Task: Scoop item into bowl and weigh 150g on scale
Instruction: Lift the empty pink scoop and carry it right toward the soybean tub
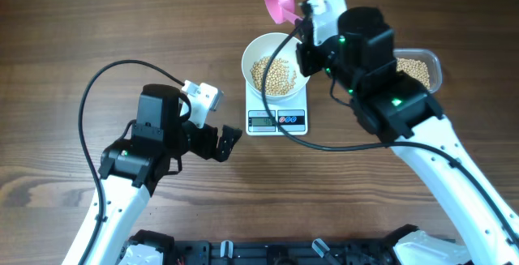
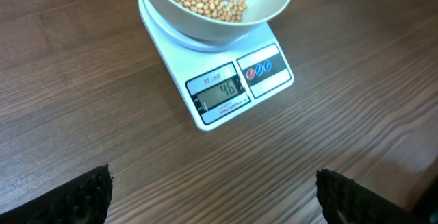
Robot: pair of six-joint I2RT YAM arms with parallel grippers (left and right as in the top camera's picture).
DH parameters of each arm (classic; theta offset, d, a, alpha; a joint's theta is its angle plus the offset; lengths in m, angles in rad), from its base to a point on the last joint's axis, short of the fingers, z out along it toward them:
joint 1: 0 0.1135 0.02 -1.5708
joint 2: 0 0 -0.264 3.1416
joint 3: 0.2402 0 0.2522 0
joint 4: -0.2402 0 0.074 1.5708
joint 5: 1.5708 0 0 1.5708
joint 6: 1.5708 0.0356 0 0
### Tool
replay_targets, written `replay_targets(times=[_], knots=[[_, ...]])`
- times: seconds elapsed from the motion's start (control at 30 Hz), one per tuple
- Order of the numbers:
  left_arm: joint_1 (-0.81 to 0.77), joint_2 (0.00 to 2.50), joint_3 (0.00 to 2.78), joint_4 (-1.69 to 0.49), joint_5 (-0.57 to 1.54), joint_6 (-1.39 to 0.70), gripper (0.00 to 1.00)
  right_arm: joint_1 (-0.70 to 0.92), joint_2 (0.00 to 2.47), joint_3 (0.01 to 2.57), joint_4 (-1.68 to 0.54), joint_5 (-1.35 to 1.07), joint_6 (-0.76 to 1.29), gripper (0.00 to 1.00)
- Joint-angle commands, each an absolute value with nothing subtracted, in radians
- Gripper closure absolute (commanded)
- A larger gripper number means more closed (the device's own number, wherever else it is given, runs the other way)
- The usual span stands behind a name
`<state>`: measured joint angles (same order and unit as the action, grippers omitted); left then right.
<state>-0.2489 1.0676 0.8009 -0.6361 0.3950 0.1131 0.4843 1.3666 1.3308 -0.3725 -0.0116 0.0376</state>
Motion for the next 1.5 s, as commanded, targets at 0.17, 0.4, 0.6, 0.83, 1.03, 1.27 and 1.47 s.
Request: replay_targets(times=[0.17, 0.4, 0.6, 0.83, 1.03, 1.27, 1.47], knots=[[-0.245, 1.108, 0.797, -0.541, 0.466, 0.035, 0.00, 0.301, 1.291, 1.338, -0.367, -0.154, 0.221, 0.96], [-0.245, 1.130, 0.797, -0.538, 0.489, 0.036, 0.00, 0.220, 1.284, 1.338, -0.374, -0.182, 0.246, 0.96], [-0.246, 1.121, 0.797, -0.519, 0.450, -0.016, 0.00, 0.214, 1.285, 1.338, -0.376, -0.150, 0.243, 0.96], [-0.335, 1.085, 0.797, -0.533, 0.273, -0.071, 0.00, 0.160, 1.285, 1.338, -0.394, -0.149, 0.274, 0.96], [-0.434, 1.077, 0.797, -0.554, 0.129, -0.143, 0.00, 0.123, 1.285, 1.338, -0.414, -0.160, 0.292, 0.96], [-0.450, 1.071, 0.797, -0.553, 0.129, -0.138, 0.00, 0.123, 1.285, 1.338, -0.413, -0.160, 0.293, 0.96], [-0.449, 1.055, 0.797, -0.538, 0.129, -0.135, 0.00, 0.123, 1.285, 1.338, -0.413, -0.195, 0.299, 0.96]])
